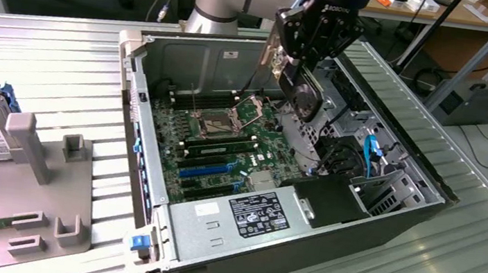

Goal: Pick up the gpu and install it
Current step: 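Insert the gpu into the slot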

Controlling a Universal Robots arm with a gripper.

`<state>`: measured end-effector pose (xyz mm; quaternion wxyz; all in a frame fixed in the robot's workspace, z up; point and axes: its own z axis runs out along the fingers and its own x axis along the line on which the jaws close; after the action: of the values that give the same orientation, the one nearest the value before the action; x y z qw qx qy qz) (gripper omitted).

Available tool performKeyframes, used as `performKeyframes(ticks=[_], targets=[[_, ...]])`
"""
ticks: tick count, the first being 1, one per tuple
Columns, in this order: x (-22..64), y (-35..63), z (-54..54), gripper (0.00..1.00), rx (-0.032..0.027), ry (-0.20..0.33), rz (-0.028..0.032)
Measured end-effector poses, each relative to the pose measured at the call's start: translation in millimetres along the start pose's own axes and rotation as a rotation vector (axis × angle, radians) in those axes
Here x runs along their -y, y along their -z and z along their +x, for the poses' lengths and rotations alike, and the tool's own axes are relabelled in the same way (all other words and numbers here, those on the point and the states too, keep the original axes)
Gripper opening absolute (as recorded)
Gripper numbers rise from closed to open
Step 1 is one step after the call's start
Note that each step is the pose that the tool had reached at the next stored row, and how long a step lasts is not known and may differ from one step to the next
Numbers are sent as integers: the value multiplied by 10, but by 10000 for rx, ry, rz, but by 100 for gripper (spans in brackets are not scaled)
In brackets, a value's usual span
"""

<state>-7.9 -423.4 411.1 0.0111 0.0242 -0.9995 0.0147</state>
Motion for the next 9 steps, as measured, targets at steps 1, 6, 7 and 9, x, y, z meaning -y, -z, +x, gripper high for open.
performKeyframes(ticks=[1, 6, 7, 9], targets=[[0, 0, 0, 27, 3, 102, 2], [0, 0, 0, 27, 28, 964, 22], [0, 0, 0, 27, 30, 1055, 24], [0, 0, 0, 27, 35, 1234, 28]])
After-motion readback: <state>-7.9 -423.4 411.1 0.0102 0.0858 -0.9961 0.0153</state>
